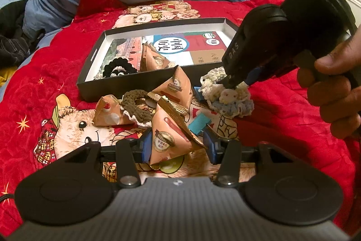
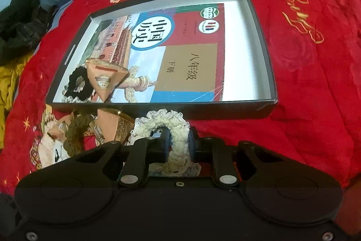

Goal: Organize objects

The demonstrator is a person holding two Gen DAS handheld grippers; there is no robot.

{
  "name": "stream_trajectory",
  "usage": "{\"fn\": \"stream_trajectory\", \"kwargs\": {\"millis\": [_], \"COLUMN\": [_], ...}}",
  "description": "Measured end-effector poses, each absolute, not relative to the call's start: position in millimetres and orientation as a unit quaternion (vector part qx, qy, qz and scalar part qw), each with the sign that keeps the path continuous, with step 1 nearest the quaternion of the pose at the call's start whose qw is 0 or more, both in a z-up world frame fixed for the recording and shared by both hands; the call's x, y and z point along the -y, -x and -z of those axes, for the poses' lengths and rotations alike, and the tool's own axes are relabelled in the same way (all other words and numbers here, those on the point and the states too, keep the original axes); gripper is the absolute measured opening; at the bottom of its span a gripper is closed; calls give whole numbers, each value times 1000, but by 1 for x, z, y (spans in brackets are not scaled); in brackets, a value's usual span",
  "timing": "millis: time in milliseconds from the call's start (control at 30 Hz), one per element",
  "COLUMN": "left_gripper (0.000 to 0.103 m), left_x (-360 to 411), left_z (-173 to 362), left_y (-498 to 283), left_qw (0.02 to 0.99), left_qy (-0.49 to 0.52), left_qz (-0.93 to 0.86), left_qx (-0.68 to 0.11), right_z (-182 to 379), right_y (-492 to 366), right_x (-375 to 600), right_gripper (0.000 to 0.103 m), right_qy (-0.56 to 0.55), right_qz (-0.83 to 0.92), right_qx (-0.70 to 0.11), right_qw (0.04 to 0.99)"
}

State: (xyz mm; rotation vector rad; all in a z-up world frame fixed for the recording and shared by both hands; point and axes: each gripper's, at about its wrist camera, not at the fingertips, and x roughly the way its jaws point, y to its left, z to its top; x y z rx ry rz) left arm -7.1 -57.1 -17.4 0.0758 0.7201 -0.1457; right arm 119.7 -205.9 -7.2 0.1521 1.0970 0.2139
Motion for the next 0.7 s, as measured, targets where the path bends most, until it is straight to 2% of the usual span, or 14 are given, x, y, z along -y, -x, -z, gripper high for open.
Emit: {"fn": "stream_trajectory", "kwargs": {"millis": [700], "left_gripper": [51], "left_x": [53], "left_z": [9], "left_y": [3], "left_qw": [942], "left_qy": [-29], "left_qz": [64], "left_qx": [-329], "right_z": [-16], "right_y": [-115], "right_x": [200], "right_gripper": [15], "right_qy": [-54], "right_qz": [-126], "right_qx": [-501], "right_qw": [855]}}
